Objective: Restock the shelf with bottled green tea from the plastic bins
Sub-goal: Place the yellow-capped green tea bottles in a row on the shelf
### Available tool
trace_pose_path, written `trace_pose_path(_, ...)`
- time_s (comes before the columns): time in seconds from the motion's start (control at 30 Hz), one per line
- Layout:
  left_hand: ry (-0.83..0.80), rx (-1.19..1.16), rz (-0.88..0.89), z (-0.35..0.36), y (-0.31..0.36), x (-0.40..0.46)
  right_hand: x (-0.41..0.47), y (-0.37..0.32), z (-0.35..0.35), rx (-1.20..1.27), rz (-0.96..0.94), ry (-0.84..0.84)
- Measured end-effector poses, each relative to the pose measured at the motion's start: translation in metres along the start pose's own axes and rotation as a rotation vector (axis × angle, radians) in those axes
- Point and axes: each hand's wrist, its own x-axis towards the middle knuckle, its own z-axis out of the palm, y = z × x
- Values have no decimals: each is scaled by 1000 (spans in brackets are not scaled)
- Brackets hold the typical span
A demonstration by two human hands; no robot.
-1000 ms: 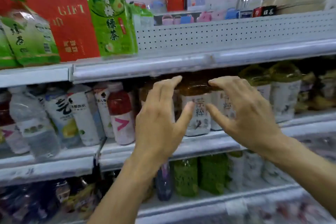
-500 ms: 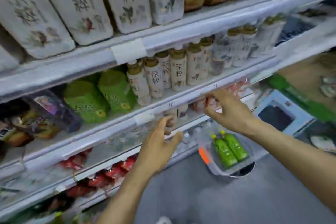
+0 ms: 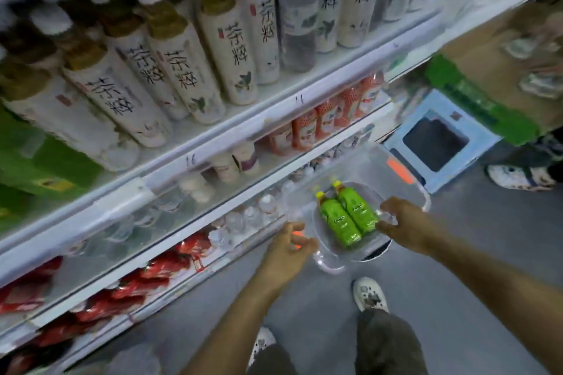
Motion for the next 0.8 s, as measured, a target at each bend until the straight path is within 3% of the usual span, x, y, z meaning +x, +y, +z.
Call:
trace_pose_path(0.3,136,-250,-394,146,-34,162,159,99,61,-104,46,-293)
trace_pose_path(0.63,482,43,-346,219,-100,310,271,134,164,-219,-1,-216)
trace_pose_path(0.8,423,194,-382,226,-120,345,283,139,187,-202,-32,-151)
